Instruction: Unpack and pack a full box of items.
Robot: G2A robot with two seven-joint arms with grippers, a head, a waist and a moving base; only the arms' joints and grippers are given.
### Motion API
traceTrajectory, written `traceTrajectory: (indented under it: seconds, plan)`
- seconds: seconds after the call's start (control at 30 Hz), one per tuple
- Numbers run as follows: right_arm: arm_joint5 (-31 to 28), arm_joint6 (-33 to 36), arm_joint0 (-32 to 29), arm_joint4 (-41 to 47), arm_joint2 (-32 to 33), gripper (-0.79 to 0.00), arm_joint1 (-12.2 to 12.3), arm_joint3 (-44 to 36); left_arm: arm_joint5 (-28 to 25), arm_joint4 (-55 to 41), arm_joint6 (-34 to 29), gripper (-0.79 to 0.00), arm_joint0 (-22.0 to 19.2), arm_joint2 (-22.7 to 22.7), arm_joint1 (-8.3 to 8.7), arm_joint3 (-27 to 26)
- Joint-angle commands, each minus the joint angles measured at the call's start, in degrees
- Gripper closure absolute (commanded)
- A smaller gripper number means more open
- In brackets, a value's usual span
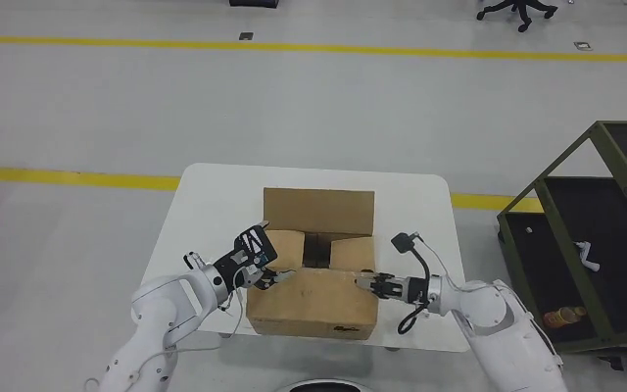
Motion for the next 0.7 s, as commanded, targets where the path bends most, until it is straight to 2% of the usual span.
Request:
traceTrajectory:
  seconds: [0.0,0.3,0.5,0.67]
  plan:
    - [-1.3,-0.4,-0.2,-2.1,0.0,0.0,0.2,-1.0,0.7,0.4,0.5,-0.785,0.2,0.5,0.05,-0.3]
    - [-4.3,-3.1,-1.8,-8.2,0.0,0.0,0.9,-5.4,2.5,-1.2,-1.2,-0.785,-1.0,2.0,0.21,0.2]
    - [-4.0,-5.1,-3.4,-13.0,-0.1,0.0,1.3,-8.3,3.7,-3.1,-3.6,-0.785,-3.2,3.4,0.19,-0.9]
    - [-5.7,-10.5,-4.8,-20.2,-0.2,0.0,1.5,-10.7,4.6,-2.1,-3.7,-0.785,-3.7,3.5,0.41,-1.7]
